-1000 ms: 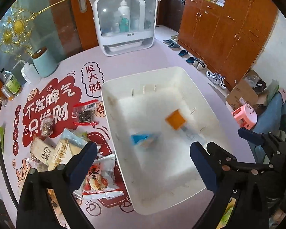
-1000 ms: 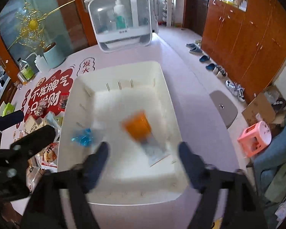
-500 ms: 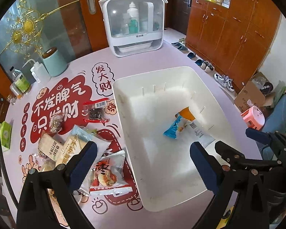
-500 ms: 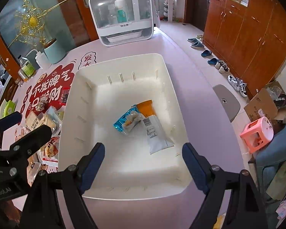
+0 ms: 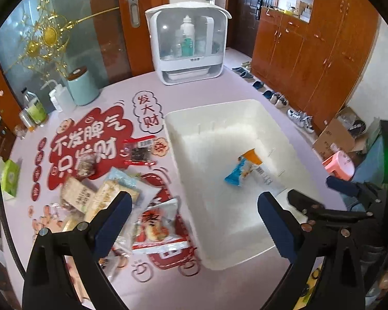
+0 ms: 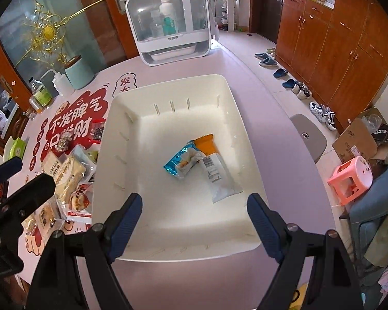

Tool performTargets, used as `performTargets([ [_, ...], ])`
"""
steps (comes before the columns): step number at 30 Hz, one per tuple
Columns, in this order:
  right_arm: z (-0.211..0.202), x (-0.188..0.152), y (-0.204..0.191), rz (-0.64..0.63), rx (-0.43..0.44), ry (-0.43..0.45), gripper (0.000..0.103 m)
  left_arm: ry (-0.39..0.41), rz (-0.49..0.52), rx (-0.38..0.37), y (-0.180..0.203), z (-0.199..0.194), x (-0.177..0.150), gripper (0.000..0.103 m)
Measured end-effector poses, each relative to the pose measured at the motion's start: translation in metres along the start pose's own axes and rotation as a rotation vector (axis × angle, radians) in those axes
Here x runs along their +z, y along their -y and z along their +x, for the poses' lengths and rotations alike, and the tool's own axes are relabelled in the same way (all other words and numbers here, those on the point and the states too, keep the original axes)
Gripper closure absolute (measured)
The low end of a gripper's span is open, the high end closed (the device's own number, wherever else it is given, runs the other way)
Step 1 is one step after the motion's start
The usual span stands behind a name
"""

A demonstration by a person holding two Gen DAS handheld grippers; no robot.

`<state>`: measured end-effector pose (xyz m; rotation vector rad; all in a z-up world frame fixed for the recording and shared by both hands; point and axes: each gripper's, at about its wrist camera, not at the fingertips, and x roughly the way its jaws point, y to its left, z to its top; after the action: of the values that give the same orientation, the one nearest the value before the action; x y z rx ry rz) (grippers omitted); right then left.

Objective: Organize snacks
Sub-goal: 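Move both tools back toward the snack pile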

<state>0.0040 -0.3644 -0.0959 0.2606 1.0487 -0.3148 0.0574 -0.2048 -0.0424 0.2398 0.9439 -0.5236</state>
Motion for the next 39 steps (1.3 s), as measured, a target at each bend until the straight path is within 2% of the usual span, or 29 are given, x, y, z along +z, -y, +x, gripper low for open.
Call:
performTargets([
  [3,-0.008,-0.003,-0.006,-0.003,0.003,0.013,0.019,0.006,0.018,0.032,-0.006,-0.01,-0.006,0.006],
  [12,-0.029,-0.008,-0.032,-0.022,-0.009,0.048,0.019,0.017,-0.019,-0.002,-0.041,-0.042,-0.018,0.006],
  [17,-0.049,-0.001,-0.049,-0.003,-0.025,0.098,0.019,0.037,-0.053,-0.024,-0.068,-0.062,-0.025,0.006],
  [21,-0.067,0.001,-0.07,-0.003,-0.024,0.152,0.019,0.056,-0.064,-0.004,-0.093,-0.077,-0.03,0.008],
  [28,-0.102,-0.003,-0.128,-0.062,0.051,0.259,0.019,0.149,-0.114,0.099,-0.169,-0.122,-0.051,0.009],
  [33,-0.119,-0.01,-0.169,-0.09,0.142,0.336,0.019,0.201,-0.186,0.192,-0.233,-0.15,-0.07,0.009],
  [35,-0.124,-0.012,-0.187,-0.09,0.199,0.355,0.019,0.207,-0.219,0.209,-0.255,-0.155,-0.078,0.009],
  [39,-0.127,-0.019,-0.226,-0.158,0.201,0.381,0.019,0.192,-0.293,0.251,-0.306,-0.155,-0.096,0.009],
])
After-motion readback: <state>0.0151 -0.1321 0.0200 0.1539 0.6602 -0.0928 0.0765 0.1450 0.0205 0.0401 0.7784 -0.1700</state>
